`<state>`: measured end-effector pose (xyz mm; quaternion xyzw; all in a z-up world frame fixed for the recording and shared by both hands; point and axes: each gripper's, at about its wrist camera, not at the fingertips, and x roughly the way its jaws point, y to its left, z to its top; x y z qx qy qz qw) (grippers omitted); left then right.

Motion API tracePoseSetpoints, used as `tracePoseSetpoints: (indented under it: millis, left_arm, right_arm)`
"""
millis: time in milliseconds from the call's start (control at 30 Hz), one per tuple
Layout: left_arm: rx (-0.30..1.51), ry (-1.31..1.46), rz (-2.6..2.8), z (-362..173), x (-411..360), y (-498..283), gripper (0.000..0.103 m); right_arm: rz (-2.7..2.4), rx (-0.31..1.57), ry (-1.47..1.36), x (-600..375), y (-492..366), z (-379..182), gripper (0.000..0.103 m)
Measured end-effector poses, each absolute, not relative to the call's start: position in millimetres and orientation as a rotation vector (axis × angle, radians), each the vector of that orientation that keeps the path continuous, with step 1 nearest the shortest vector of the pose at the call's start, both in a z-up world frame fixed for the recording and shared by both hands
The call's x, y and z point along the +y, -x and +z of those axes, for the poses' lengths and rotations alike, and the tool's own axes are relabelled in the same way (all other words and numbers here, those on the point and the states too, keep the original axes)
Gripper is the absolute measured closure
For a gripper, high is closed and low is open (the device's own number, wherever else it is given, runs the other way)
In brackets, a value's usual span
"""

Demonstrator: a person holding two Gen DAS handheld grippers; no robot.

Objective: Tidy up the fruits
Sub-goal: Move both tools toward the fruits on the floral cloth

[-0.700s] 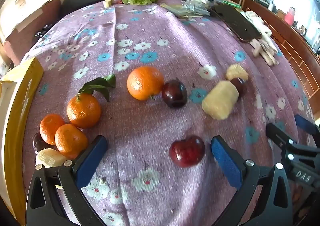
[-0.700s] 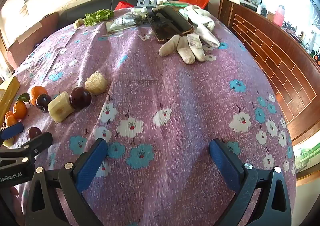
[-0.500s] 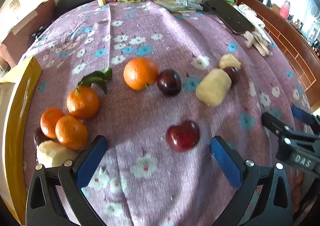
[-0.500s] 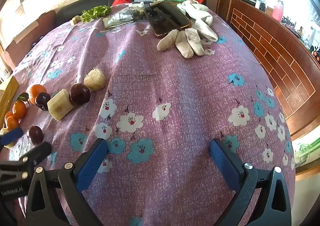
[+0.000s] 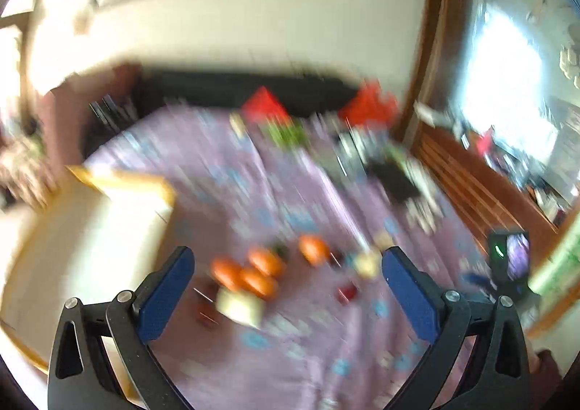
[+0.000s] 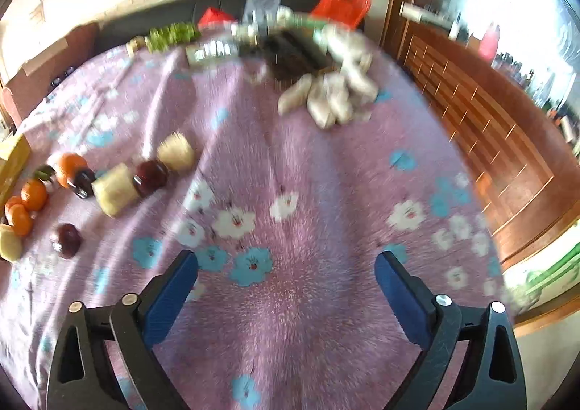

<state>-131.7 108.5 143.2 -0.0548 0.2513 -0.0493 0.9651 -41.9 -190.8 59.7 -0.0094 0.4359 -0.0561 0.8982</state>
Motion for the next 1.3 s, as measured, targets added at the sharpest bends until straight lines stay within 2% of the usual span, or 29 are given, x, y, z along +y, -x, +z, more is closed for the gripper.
tracePoseSetpoints:
  millis: [100,200,400,533,600,700,767,800,833,867,933,1067,1100,1133,1200,1300]
  left_arm:
    - [0.403,0.076,-0.044,175,138,156,0.000]
    - [0.446,0.130,0.000,180,165,159,0.000]
    - [0.528,0.241,-0.003,152,195,158,0.000]
    - [0.565,0.197,0.060,133,202,158,0.000]
    - [0.599,0.149,0.063,123,197,152,0.000]
    - [0.640,0.154,-0.002,111,193,149,0.000]
    - [0.677,0.153,-0.020,101,190,143,0.013]
    - [0.699,0.146,-0.023,96,189,140,0.032]
    - [0.728,0.145,-0.048,90,187,135,0.047]
    - [0.743,0.147,-0.064,87,185,131,0.049]
    - [0.777,0.145,-0.075,77,181,125,0.049]
    - [0.817,0.114,-0.107,67,168,117,0.044]
    - [0.818,0.097,-0.107,67,165,116,0.035]
    - [0.816,0.072,-0.102,67,160,115,0.021]
    - [0.793,0.036,-0.104,70,153,114,0.009]
    - [0.770,-0.003,-0.156,74,143,111,0.004]
  right_arm:
    - [-0.119,0.738,0.025,-181,65,99,0.003]
    - [-0.051,0.601,0.012,-166,81,128,0.000]
    - [0.110,0.727,-0.001,-128,63,126,0.000]
    - [0.216,0.765,-0.018,-104,60,112,0.012]
    - [0.255,0.789,-0.019,-93,63,102,0.024]
    - [0.297,0.822,-0.024,-81,59,90,0.031]
    - [0.315,0.843,-0.031,-74,54,83,0.033]
    - [0.325,0.849,-0.035,-71,52,80,0.033]
    - [0.336,0.855,-0.035,-67,50,77,0.033]
    - [0.342,0.856,-0.033,-64,49,75,0.034]
    - [0.358,0.869,-0.030,-58,46,68,0.037]
    - [0.361,0.894,-0.031,-56,38,57,0.050]
    - [0.353,0.893,-0.032,-56,38,55,0.050]
    - [0.351,0.892,-0.032,-57,37,55,0.051]
    - [0.354,0.889,-0.042,-60,36,55,0.056]
    - [0.354,0.900,-0.057,-63,33,52,0.058]
